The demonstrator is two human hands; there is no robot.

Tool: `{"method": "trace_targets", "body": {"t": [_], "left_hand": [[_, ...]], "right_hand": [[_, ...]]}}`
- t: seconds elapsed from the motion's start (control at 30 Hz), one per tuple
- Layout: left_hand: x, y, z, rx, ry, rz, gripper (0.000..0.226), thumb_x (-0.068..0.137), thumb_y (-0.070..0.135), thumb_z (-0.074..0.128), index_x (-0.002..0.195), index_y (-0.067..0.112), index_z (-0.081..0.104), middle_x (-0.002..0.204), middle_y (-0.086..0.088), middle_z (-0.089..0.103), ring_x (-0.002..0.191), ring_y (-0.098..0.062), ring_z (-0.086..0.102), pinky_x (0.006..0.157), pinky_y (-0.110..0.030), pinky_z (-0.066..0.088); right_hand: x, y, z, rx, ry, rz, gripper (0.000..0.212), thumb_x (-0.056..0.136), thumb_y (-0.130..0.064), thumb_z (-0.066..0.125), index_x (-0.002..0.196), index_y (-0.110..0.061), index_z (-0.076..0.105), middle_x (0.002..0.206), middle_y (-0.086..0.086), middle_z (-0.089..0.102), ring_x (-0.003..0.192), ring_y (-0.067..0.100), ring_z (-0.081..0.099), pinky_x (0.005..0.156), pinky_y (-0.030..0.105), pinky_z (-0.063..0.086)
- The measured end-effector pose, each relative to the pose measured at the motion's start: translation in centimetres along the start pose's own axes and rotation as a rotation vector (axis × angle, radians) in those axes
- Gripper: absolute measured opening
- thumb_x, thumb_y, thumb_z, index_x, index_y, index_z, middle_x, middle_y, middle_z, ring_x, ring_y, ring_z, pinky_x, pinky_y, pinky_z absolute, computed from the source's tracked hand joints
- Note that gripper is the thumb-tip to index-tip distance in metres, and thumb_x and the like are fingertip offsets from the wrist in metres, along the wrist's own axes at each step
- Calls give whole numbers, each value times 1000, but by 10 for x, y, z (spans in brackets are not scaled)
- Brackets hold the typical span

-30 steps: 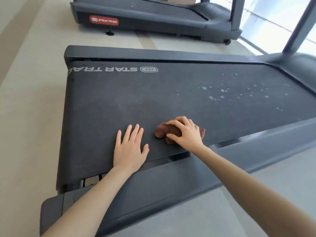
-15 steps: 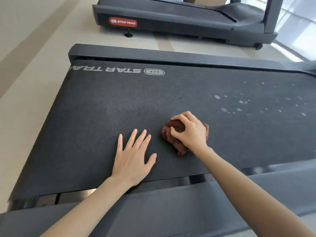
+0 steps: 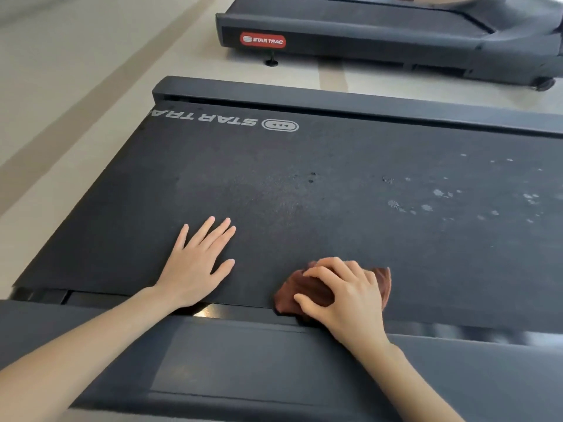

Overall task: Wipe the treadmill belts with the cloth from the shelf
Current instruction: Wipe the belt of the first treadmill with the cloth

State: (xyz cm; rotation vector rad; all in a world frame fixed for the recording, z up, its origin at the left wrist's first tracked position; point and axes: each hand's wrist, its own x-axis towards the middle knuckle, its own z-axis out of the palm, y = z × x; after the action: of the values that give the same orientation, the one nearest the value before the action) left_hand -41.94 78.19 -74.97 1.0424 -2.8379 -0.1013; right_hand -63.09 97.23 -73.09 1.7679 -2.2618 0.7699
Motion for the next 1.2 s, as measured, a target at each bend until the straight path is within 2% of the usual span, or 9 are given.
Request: {"method": "trace_targets", "body": {"t": [0.17, 0.3, 0.47, 0.63, 0.73, 0.83, 0.9, 1.1, 1.2], "left_hand": [[0, 10, 0, -14, -34, -12, 69, 90, 54, 19, 149, 17, 26, 156, 8, 17, 146, -22, 9, 112, -62, 15], [8, 14, -3, 11, -59, 131, 64, 92, 49, 25, 147, 17, 30, 156, 5, 24, 145, -17, 13, 112, -58, 20], [40, 56, 7, -77, -34, 216, 66, 91, 53, 25, 146, 19, 35, 155, 8, 24, 145, -14, 12, 115, -54, 15], [85, 83, 17, -129, -9, 273, 69, 89, 55, 21, 145, 18, 35, 154, 7, 26, 144, -12, 13, 115, -54, 12], [100, 77, 22, -176, 14, 306, 71, 89, 57, 21, 145, 16, 37, 154, 7, 26, 144, -10, 12, 116, -52, 10], [103, 77, 23, -135, 14, 390, 71, 89, 57, 25, 144, 14, 39, 154, 5, 28, 144, -13, 15, 115, -53, 13], [101, 79, 24, -105, 19, 435, 72, 89, 57, 26, 144, 12, 39, 153, 3, 29, 144, -17, 17, 114, -50, 13], [99, 79, 22, -107, 25, 453, 72, 87, 56, 31, 143, 11, 41, 153, -1, 31, 143, -20, 20, 113, -51, 15], [99, 79, 21, -95, 9, 457, 71, 87, 56, 32, 142, 11, 41, 153, -1, 31, 143, -21, 21, 112, -51, 15]], "right_hand": [[3, 16, -1, 25, 61, -10, 29, 75, -50, 59, 95, -33, 70, 96, -7, 62, 81, 21, 60, 64, 32, 49], [69, 38, 25, -47, 62, 49, 27, 77, -44, 55, 93, -29, 71, 88, -2, 59, 76, 25, 59, 56, 32, 49], [122, 64, 37, -192, -2, 222, 26, 89, -36, 63, 114, -29, 67, 104, 6, 59, 85, 33, 57, 63, 36, 40], [68, 57, 12, -250, 44, 151, 31, 91, -44, 44, 100, -29, 71, 95, 0, 62, 70, 26, 56, 54, 34, 47], [25, 56, -15, -271, 46, 226, 32, 91, -49, 46, 107, -34, 68, 105, -5, 62, 82, 24, 58, 66, 37, 49], [-9, 41, -32, -331, 28, 404, 47, 87, -69, 38, 122, -45, 58, 125, -7, 58, 109, 32, 54, 88, 55, 43], [-14, 27, -28, -301, 0, 516, 57, 82, -80, 32, 126, -50, 52, 135, -8, 51, 119, 36, 47, 93, 61, 39], [23, 52, 0, -392, 127, 423, 36, 74, -63, 54, 94, -36, 69, 104, 2, 60, 91, 35, 53, 74, 46, 42], [50, 92, 0, -346, 97, 331, 34, 74, -57, 57, 95, -33, 70, 100, 4, 59, 89, 34, 54, 70, 44, 46]]}}
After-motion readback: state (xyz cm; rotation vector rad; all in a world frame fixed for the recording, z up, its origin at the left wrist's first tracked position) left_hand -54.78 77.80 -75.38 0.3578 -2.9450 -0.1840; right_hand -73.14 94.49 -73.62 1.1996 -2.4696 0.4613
